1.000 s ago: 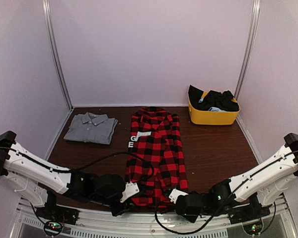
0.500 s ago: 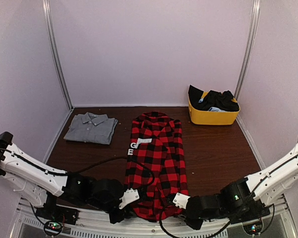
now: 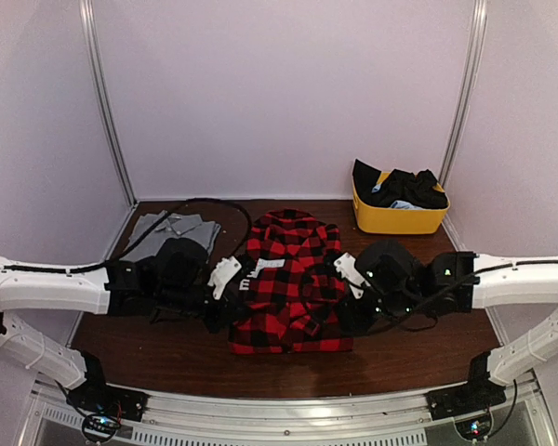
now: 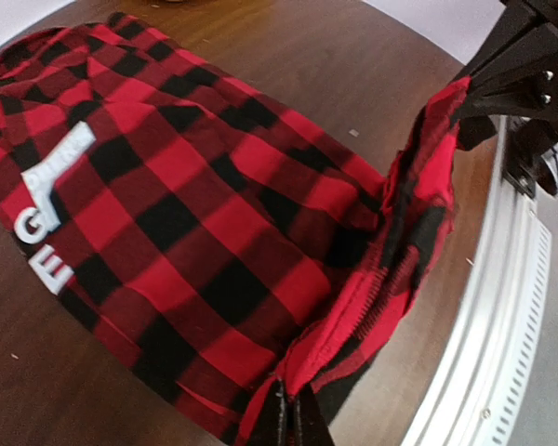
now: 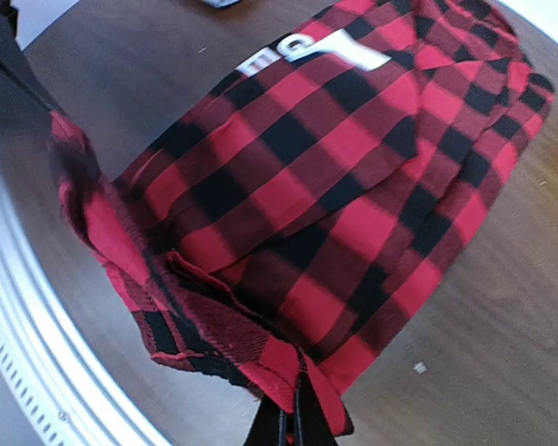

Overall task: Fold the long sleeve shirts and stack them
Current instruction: Fold the rectangle-folded shirt at the center of the board.

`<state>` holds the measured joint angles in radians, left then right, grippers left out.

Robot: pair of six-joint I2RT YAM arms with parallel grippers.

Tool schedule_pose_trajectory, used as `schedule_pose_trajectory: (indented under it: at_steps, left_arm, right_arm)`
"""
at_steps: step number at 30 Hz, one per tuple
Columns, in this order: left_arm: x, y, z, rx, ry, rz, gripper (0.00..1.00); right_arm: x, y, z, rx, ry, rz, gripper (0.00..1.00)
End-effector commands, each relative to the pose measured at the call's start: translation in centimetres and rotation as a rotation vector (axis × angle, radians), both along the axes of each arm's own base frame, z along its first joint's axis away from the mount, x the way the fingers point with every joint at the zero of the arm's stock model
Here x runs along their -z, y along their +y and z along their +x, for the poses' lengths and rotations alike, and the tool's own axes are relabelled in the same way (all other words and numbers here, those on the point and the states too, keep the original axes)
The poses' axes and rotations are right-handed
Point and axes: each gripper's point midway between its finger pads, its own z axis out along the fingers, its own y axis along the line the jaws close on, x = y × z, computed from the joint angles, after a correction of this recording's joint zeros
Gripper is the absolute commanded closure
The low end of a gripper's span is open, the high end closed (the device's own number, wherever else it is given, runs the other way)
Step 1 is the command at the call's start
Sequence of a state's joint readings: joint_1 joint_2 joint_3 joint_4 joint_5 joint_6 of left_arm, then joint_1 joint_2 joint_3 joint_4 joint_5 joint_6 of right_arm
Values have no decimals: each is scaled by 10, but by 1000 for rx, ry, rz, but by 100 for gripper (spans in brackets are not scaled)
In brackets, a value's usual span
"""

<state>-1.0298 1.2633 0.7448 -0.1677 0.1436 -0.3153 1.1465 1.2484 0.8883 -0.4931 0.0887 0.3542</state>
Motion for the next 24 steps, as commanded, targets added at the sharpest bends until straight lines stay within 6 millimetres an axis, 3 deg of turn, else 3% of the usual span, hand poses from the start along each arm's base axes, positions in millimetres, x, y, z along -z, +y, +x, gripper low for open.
schedule_pose_trajectory:
  at_steps: [1, 5, 6, 10, 18, 24]
  left_arm:
    - [-2, 4, 62, -71, -19, 23, 100]
    - [11, 0, 109, -118, -1, 71, 100]
    - [16, 0, 120, -134, 8, 86, 100]
    - [44, -5, 147, -151, 53, 135, 100]
    - [65, -10, 177, -198, 52, 190, 99]
    - [75, -5, 191, -253, 38, 226, 90]
  right_arm:
    - [-7, -15, 64, 17, -33, -99, 100]
    - [3, -11, 112, 22, 1, -126, 100]
    - [14, -8, 121, 15, 25, -135, 100]
    - [38, -5, 151, 26, 70, -161, 100]
    - [63, -5, 179, 61, 107, -176, 99]
    - [70, -15, 196, 123, 96, -190, 85]
